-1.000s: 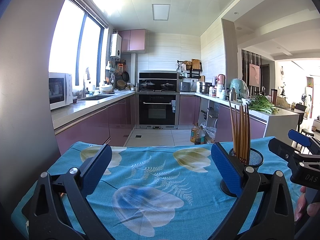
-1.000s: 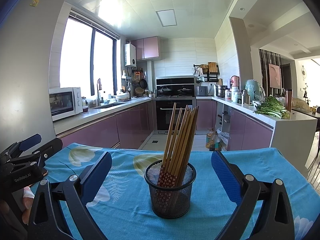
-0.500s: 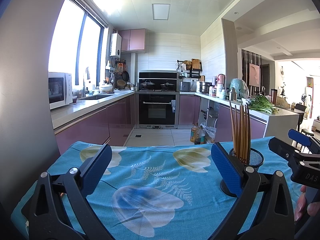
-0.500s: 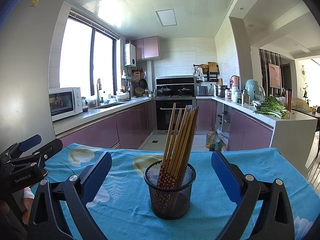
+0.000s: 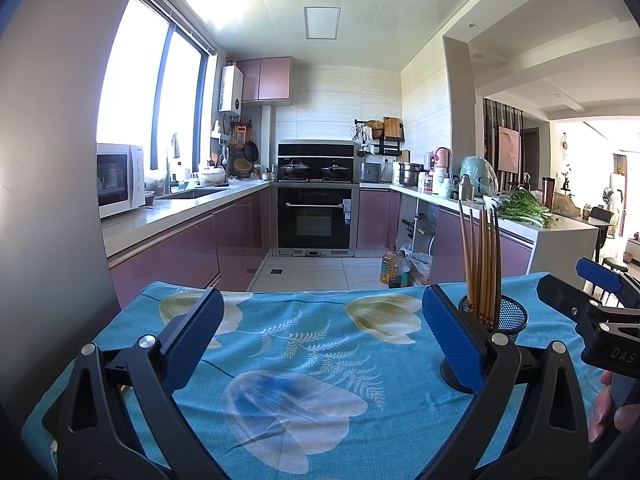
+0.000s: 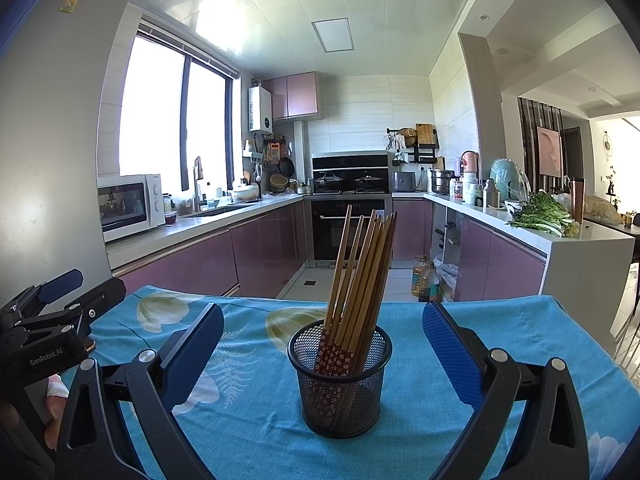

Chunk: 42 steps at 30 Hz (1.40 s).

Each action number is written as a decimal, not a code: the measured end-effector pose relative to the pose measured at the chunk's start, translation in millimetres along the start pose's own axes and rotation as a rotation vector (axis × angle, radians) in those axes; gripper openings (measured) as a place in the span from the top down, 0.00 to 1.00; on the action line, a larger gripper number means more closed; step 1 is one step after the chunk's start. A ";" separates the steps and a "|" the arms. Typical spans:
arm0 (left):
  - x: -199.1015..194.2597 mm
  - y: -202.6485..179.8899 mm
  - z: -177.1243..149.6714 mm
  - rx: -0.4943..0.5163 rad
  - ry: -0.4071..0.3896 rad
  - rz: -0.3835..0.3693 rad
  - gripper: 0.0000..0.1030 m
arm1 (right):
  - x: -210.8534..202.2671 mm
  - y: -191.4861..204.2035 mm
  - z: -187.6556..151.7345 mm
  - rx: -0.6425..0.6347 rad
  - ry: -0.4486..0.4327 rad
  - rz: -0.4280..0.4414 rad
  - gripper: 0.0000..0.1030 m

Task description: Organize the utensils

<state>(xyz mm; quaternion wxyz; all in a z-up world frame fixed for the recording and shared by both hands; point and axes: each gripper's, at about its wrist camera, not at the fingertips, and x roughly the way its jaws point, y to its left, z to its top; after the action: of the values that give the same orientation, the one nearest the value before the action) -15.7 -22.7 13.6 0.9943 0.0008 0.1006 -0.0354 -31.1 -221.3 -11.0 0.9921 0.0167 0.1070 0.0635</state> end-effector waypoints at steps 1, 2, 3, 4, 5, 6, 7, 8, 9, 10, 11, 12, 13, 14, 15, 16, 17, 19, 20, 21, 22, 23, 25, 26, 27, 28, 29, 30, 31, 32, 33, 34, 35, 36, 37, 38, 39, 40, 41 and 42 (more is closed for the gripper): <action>-0.1 0.3 0.3 -0.001 -0.001 0.000 0.05 | 0.5 0.0 0.2 0.001 0.001 0.000 0.06; 0.0 0.2 0.3 -0.001 -0.001 -0.001 0.05 | 0.2 0.2 -0.1 0.001 0.001 0.000 0.06; 0.4 -0.1 -0.2 -0.001 0.000 -0.001 0.05 | 0.5 0.3 -0.1 0.002 0.001 0.000 0.06; 0.6 -0.8 -1.5 -0.001 0.000 -0.001 0.05 | 0.0 0.3 -0.3 0.003 0.001 -0.001 0.06; 0.4 -0.5 -1.3 -0.002 0.000 -0.001 0.05 | -0.3 0.2 -0.5 0.003 0.000 -0.001 0.06; 0.6 -0.6 -1.2 -0.002 0.001 -0.002 0.05 | 0.0 0.2 -0.4 0.002 0.000 -0.001 0.06; 0.7 -0.8 -1.2 -0.002 0.001 -0.002 0.05 | 0.5 0.2 -0.4 0.002 0.001 -0.001 0.06; 0.3 -0.4 -0.8 -0.002 0.000 -0.001 0.05 | 0.4 0.1 -0.6 0.002 0.002 0.000 0.06; 0.4 -0.4 -0.7 -0.002 -0.001 -0.001 0.05 | 0.0 0.1 -0.6 0.003 0.002 0.000 0.06; 0.5 -0.4 -0.7 -0.001 0.000 -0.001 0.05 | 0.1 0.1 -0.6 0.003 0.002 -0.001 0.06; 0.5 -0.4 -0.7 -0.001 0.000 0.000 0.05 | 0.1 0.2 -0.5 0.003 0.001 0.000 0.06; 0.4 -0.3 -0.6 -0.001 0.000 0.000 0.05 | 0.1 0.2 -0.6 0.003 0.001 0.000 0.06; 0.5 -0.5 -0.9 -0.002 0.000 -0.001 0.05 | -0.1 0.3 -0.6 0.002 0.001 -0.002 0.06; 0.5 -0.5 -0.7 -0.002 0.001 -0.001 0.05 | -0.1 0.2 -0.6 0.003 0.001 0.000 0.06; 0.4 -0.3 -0.5 -0.001 0.000 0.000 0.05 | 0.1 0.1 -0.6 0.003 0.002 0.001 0.07; 0.3 -0.7 -0.9 0.000 -0.001 0.001 0.05 | 0.0 0.7 -0.6 0.003 0.001 0.000 0.06; 0.6 -0.3 -0.5 -0.002 0.000 -0.001 0.05 | -0.1 0.6 -0.5 0.003 0.000 -0.001 0.06; 0.5 -0.5 -0.8 -0.002 0.000 0.000 0.05 | 0.0 1.2 -0.8 0.003 0.000 -0.001 0.06; 0.4 -0.5 -0.7 -0.002 0.000 0.000 0.05 | 0.1 1.3 -0.9 0.004 0.000 -0.002 0.06; 0.5 -0.1 -0.2 -0.002 0.001 -0.001 0.05 | 0.1 1.1 -0.7 0.004 0.001 -0.001 0.06; 0.6 -0.5 -0.7 -0.002 0.001 -0.001 0.05 | 0.3 1.1 -1.0 0.005 0.002 -0.001 0.06; 0.5 -0.2 -0.1 -0.001 0.000 0.000 0.05 | 0.4 1.1 -1.0 0.005 0.002 -0.002 0.06; 0.6 -0.3 -0.5 -0.002 0.001 -0.001 0.05 | 0.1 1.6 -1.0 0.007 0.002 -0.001 0.06; 0.5 -0.3 -0.4 -0.002 0.001 -0.001 0.05 | 0.1 1.7 -1.2 0.005 0.001 -0.003 0.06; 0.6 -0.3 -0.1 -0.002 0.001 -0.001 0.05 | 0.0 1.9 -1.2 0.004 0.000 -0.004 0.06; 0.6 -0.4 -0.3 -0.002 0.001 -0.001 0.05 | 0.1 1.9 -1.2 0.005 0.001 -0.002 0.06; 0.6 -0.2 0.0 -0.002 0.001 -0.002 0.05 | 0.2 2.1 -1.3 0.004 0.001 -0.003 0.06; 0.8 -0.4 -0.1 -0.001 0.001 -0.001 0.05 | 0.1 2.2 -1.3 0.004 0.001 -0.004 0.06; 0.9 -0.4 -0.1 0.000 0.001 0.000 0.05 | 0.0 2.2 -1.3 0.005 0.001 -0.004 0.06; 0.6 0.0 0.2 -0.002 0.002 -0.002 0.05 | 0.2 2.1 -1.3 0.006 0.002 -0.002 0.06; 0.7 -0.1 -0.2 -0.003 0.002 -0.002 0.05 | 0.4 2.3 -1.4 0.005 0.003 -0.003 0.06; 0.8 -0.4 -1.5 -0.002 0.002 -0.002 0.05 | 0.2 2.4 -1.6 0.006 0.002 -0.003 0.06; 0.7 0.0 -1.0 -0.002 0.001 -0.001 0.05 | 0.1 2.5 -1.9 0.007 0.002 -0.003 0.06; 0.7 -0.1 -1.3 -0.003 0.001 -0.002 0.05 | 0.2 2.5 -1.9 0.006 0.002 -0.003 0.06; 1.0 -0.1 -0.8 -0.002 0.003 -0.002 0.05 | 0.2 2.5 -1.9 0.006 0.002 -0.003 0.06; 0.9 -0.2 -1.1 -0.001 0.002 -0.001 0.05 | 0.1 2.7 -2.1 0.006 0.000 -0.004 0.06; 0.7 -0.2 -1.2 -0.001 0.002 -0.001 0.05 | 0.3 2.9 -2.2 0.007 0.001 -0.003 0.06; 0.8 -0.2 -1.2 -0.002 0.002 -0.002 0.05 | 0.6 3.2 -2.4 0.008 0.002 -0.003 0.06; 0.9 -0.1 -0.8 -0.002 0.002 -0.002 0.05 | 0.2 3.2 -2.3 0.007 0.003 -0.003 0.06; 0.9 -0.2 -1.0 -0.002 0.002 -0.001 0.05 | 0.1 3.4 -2.0 0.007 0.003 -0.004 0.06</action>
<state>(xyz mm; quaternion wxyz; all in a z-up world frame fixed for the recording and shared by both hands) -15.0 -22.9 12.5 0.9942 -0.0001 0.1015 -0.0360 -31.8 -217.9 -12.8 0.9920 0.0199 0.1085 0.0610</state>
